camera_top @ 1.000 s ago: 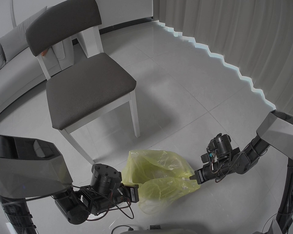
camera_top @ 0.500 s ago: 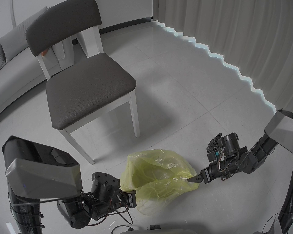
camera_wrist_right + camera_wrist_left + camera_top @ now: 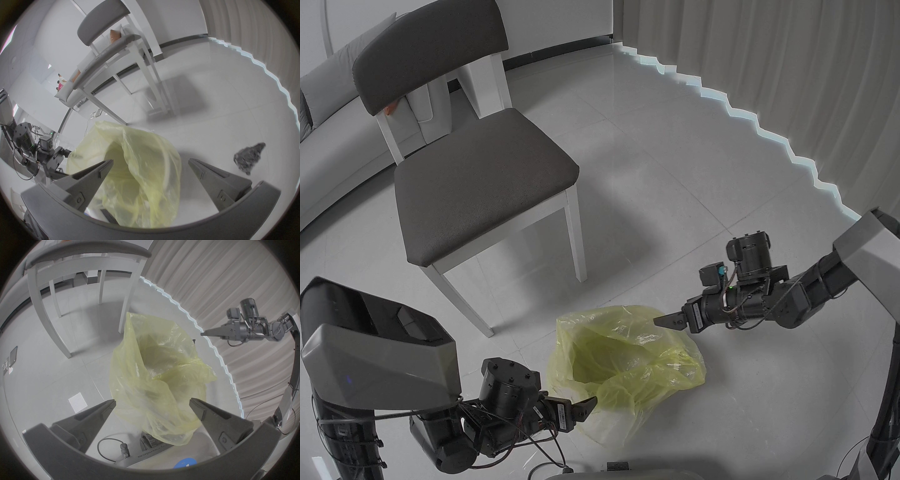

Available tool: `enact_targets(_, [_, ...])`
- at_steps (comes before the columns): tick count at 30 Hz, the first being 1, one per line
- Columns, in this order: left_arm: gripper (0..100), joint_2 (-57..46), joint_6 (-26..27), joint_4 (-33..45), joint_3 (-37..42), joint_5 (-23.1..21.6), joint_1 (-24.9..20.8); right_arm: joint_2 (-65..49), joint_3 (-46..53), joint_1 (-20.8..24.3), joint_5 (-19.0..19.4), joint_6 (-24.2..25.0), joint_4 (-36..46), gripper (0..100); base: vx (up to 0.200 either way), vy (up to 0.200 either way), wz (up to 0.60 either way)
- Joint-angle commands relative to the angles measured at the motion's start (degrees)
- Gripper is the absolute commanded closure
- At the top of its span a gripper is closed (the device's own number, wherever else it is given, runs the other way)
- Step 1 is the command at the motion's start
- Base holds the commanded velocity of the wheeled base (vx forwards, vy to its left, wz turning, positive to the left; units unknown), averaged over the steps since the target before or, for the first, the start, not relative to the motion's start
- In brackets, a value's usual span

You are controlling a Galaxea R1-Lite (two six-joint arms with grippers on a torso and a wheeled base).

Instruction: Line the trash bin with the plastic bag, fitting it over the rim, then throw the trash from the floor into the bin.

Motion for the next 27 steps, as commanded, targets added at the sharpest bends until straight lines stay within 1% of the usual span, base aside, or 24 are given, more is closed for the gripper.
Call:
enact_targets(1, [0,-3.1,0.1,-0.1,1.8,1.3,-0.3,7.6,-6.3,3.2,0.0,0.0,0.0,0,0.0,0.0,0.0])
enact_targets(6, [0,-4.2,0.2,-0.5,2.8,1.7,-0.3,10.3,-8.7,4.2,0.1,-0.4,0.1,0,0.0,0.0,0.0])
enact_targets(7, [0,-4.5,0.2,-1.0,3.3,1.7,-0.3,11.7,-10.3,4.5,0.1,-0.5,0.3,0,0.0,0.0,0.0])
enact_targets(12, [0,-4.2,0.5,-3.0,4.4,2.1,-0.3,14.6,-13.0,4.5,0.1,-1.2,0.2,0,0.0,0.0,0.0])
enact_targets(13, [0,-4.0,0.5,-3.8,4.9,2.1,-0.3,15.1,-13.3,4.5,0.1,-1.7,0.0,100,0.0,0.0,0.0])
enact_targets(17, [0,-3.7,0.6,-5.3,5.5,2.1,0.1,14.7,-14.1,4.4,0.0,-1.7,0.4,100,0.0,0.0,0.0])
enact_targets(22, [0,-3.6,0.6,-5.4,5.4,2.1,0.2,14.6,-16.2,3.9,0.0,-1.6,0.6,100,0.0,0.0,0.0])
enact_targets(27, [0,-3.6,0.6,-6.3,6.0,2.1,0.4,12.2,-19.7,3.2,0.0,-1.6,3.3,100,0.0,0.0,0.0])
